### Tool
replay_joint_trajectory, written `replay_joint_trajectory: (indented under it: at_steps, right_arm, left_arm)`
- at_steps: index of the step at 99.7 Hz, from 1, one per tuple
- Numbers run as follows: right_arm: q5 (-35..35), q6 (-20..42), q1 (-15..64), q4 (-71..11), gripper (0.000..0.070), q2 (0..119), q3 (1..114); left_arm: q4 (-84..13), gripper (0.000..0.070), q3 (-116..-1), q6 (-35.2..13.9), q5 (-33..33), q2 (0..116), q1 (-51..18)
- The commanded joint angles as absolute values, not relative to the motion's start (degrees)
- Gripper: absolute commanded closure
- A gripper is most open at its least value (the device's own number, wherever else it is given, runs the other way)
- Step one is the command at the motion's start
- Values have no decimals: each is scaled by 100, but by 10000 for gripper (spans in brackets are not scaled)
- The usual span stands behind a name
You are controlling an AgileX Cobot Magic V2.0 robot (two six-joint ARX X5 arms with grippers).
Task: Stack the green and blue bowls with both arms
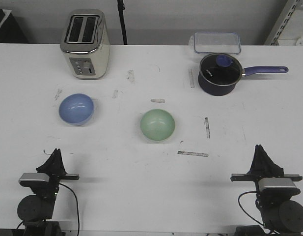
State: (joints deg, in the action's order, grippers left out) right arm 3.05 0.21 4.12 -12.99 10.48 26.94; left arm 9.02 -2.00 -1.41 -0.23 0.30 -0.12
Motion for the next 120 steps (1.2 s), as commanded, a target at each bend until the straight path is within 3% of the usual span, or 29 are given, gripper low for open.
replay_joint_trajectory:
  at_steps: [1, 43, 92, 120]
  right_arm:
    - [303, 16, 416, -1243, 684, 1048, 2731]
    - [303, 16, 416, -1243, 684, 1048, 2731]
    - [303, 16, 416, -1243, 684, 1048, 2731]
    - [303, 16, 416, -1243, 684, 1048, 2731]
  left_arm:
    - [954, 699, -261, -419, -45, 21, -5]
    - [412, 699, -1774, -456, -40, 1013, -5]
    - [333, 699, -3859, -523, 432, 4421, -5]
    - [-799, 699, -5308, -582, 626, 6263, 3]
